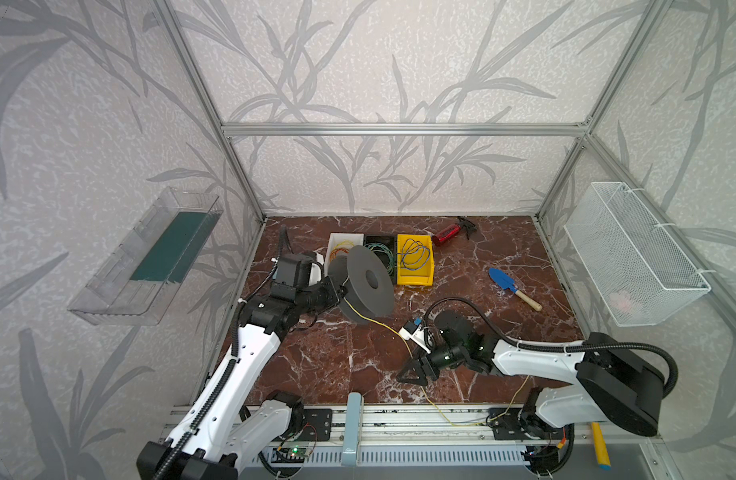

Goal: Wrap the cables

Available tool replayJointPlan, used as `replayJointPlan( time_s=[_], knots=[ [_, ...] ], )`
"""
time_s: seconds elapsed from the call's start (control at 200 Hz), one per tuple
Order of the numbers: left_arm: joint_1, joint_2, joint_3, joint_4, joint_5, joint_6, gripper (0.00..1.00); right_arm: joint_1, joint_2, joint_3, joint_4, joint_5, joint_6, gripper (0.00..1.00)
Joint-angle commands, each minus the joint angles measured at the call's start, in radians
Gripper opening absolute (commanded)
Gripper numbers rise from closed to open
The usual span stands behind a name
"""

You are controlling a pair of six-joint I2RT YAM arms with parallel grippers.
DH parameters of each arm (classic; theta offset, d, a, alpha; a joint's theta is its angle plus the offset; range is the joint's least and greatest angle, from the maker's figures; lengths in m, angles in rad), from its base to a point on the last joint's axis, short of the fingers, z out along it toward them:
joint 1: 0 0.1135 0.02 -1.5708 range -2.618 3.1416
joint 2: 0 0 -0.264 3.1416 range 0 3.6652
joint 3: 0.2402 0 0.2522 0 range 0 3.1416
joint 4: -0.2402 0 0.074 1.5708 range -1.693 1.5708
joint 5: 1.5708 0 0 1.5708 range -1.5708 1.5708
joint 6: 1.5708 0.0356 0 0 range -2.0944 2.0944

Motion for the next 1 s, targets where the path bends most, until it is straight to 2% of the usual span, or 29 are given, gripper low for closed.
replayJointPlan(
  time_s=[0.0,0.1,0.2,0.28,0.365,0.43,0.49,0.56,0.715,0.835,1.0],
  knots=[
    [0.052,-0.026,0.056,0.095,0.123,-0.036,0.0,0.003,-0.014,-0.004,0.051,0.029,0.022,0.64],
    [0.114,-0.043,0.064,0.11,0.167,-0.061,0.0,0.0,-0.037,-0.036,0.045,0.045,0.046,0.49],
    [0.169,-0.059,0.045,0.187,0.243,-0.121,0.0,0.0,-0.055,-0.048,0.032,0.04,0.053,0.17],
    [0.201,-0.061,0.036,0.249,0.282,-0.167,0.0,0.0,-0.06,-0.04,-0.001,0.073,0.051,0.0],
    [0.237,-0.06,0.014,0.388,0.336,-0.246,0.0,-0.032,-0.056,-0.041,-0.033,0.124,0.09,0.0],
    [0.265,-0.052,0.001,0.492,0.391,-0.306,0.0,-0.089,-0.037,-0.034,-0.059,0.104,0.116,0.0],
    [0.277,-0.046,0.004,0.535,0.436,-0.312,0.0,-0.155,-0.029,-0.002,-0.142,0.086,0.121,0.0],
    [0.284,-0.057,0.027,0.473,0.463,-0.249,0.0,-0.228,-0.04,0.044,-0.254,0.072,0.115,0.0],
    [0.288,-0.135,0.069,0.245,0.445,-0.052,0.0,-0.371,-0.057,0.199,-0.57,0.127,0.07,0.0],
    [0.287,-0.208,0.043,0.131,0.456,0.062,0.0,-0.462,-0.021,0.315,-0.692,0.168,0.047,0.0],
    [0.272,-0.294,-0.016,0.079,0.556,0.122,0.0,-0.519,0.076,0.449,-0.797,0.2,-0.018,0.0]
  ],
)
